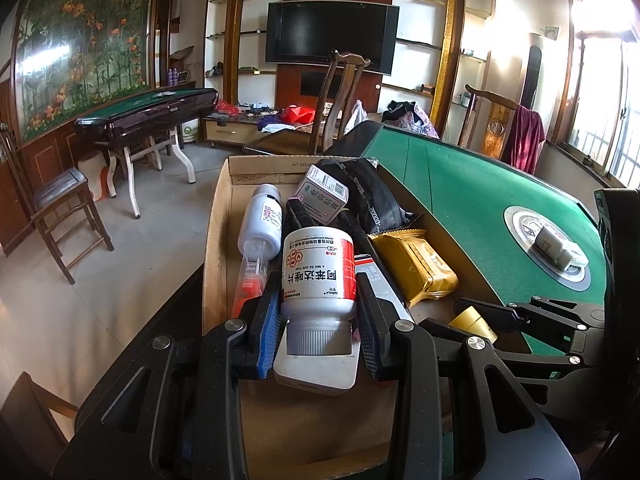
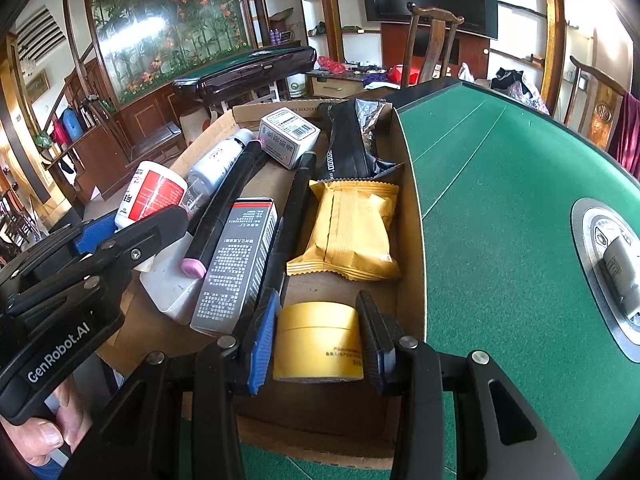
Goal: Organize objects
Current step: 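Lower the medicine bottle and tape roll into the box and open both grippers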
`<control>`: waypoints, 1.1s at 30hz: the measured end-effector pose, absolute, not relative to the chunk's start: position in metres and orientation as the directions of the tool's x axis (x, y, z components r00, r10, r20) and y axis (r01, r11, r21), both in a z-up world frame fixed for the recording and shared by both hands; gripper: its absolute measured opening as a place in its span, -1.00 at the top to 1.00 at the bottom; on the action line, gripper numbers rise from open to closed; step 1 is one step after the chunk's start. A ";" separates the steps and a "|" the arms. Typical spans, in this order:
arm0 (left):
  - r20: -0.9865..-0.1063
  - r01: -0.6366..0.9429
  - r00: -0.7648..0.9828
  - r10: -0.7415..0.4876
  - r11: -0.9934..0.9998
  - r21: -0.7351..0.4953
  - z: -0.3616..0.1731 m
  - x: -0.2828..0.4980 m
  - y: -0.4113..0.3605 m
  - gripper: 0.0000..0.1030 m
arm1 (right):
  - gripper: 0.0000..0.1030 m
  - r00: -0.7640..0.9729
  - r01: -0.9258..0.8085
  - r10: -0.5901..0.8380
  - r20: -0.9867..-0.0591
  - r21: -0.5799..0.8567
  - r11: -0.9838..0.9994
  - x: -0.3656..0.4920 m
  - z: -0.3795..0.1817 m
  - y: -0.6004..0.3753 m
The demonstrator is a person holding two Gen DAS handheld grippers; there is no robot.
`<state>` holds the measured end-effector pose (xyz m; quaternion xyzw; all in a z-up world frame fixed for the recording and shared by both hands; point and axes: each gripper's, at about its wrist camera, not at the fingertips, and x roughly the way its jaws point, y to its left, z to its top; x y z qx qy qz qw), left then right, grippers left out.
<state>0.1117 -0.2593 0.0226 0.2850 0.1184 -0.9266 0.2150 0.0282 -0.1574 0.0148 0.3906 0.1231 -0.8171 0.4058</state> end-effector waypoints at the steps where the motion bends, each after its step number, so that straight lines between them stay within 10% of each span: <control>1: -0.580 0.467 -0.744 -0.332 -0.879 -0.096 0.023 0.112 -0.259 0.33 | 0.24 -0.365 0.759 -0.567 -0.738 0.116 -0.640 0.028 0.015 -0.157; 33: -0.571 0.491 -0.732 -0.373 -0.869 -0.063 0.024 0.114 -0.257 0.33 | 0.23 -0.367 0.758 -0.567 -0.737 0.116 -0.641 0.030 0.013 -0.156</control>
